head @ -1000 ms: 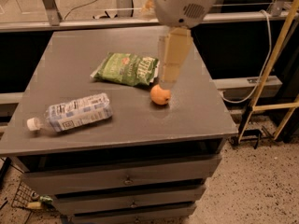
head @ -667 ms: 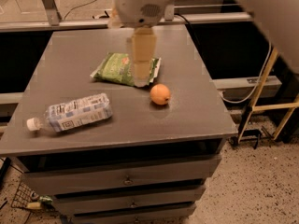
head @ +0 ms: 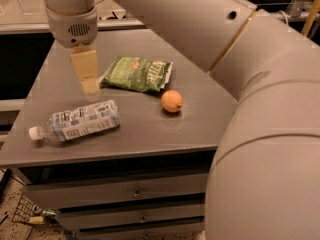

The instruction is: Place blue plastic bottle upright

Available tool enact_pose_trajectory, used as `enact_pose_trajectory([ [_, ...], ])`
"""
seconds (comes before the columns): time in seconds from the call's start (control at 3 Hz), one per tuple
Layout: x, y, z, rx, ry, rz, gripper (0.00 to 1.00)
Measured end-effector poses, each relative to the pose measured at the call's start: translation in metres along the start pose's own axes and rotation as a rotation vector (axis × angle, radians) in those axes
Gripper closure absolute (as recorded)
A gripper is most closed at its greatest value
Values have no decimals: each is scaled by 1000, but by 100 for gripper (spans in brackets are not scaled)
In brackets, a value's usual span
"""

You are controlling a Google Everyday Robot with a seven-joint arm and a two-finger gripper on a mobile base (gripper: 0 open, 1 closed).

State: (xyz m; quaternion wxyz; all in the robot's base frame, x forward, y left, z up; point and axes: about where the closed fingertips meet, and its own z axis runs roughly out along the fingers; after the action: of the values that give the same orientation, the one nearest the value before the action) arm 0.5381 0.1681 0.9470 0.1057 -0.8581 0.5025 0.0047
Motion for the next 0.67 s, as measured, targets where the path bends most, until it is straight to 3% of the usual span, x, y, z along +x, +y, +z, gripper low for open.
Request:
enact_pose_trajectory([
  [0.33,-17,12,26,-21,85,87,0],
  [0.67,-25,27,45,-67,112,160,0],
])
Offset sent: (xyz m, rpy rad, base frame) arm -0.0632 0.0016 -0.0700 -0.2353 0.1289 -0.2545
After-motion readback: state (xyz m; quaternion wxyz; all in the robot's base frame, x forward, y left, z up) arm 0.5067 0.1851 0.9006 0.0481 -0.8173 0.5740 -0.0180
